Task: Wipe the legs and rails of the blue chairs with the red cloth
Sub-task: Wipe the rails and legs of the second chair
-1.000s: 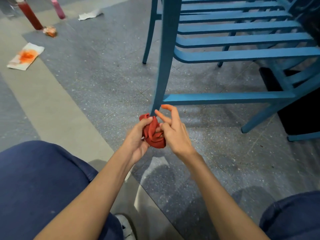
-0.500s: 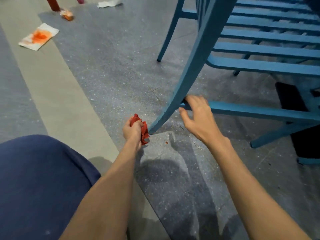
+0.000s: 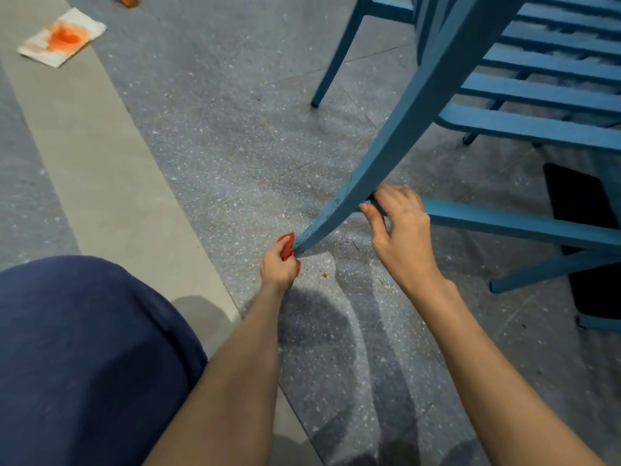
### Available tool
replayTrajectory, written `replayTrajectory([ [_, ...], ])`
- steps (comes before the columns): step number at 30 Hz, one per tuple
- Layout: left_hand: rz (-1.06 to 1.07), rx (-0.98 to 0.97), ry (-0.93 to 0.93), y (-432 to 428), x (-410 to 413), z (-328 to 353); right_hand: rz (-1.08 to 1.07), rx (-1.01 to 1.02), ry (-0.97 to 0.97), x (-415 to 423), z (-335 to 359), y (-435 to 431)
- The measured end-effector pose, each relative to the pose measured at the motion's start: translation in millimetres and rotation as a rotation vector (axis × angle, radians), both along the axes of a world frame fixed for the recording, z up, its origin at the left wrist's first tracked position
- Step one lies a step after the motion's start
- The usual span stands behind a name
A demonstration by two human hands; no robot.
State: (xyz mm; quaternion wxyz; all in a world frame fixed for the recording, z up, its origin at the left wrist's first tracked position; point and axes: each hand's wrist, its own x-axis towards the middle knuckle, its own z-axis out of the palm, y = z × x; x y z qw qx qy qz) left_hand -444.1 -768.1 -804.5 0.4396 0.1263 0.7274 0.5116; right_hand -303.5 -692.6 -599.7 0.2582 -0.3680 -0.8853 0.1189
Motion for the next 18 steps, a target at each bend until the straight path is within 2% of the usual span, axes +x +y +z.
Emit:
replayTrajectory([
  [3, 0.044, 0.142, -0.085, -11, 13, 14, 0.000, 0.003, 0.006, 0, -1, -1],
  [6, 0.014, 0.210, -0.085, -22, 17, 5, -0.006, 0.028, 0.025, 0, -3, 1],
  [12, -0.165, 0.042, 0.142, -8, -1, -6, -0.004, 0.064, 0.047, -1, -7, 3],
  [16, -0.074, 0.085, -0.108, -6, 0, 1, -0.018, 0.053, 0.061, -1, -7, 0],
  [18, -0.052, 0.133, -0.143, -7, 6, 13, -0.024, 0.031, 0.069, -3, -8, -1],
])
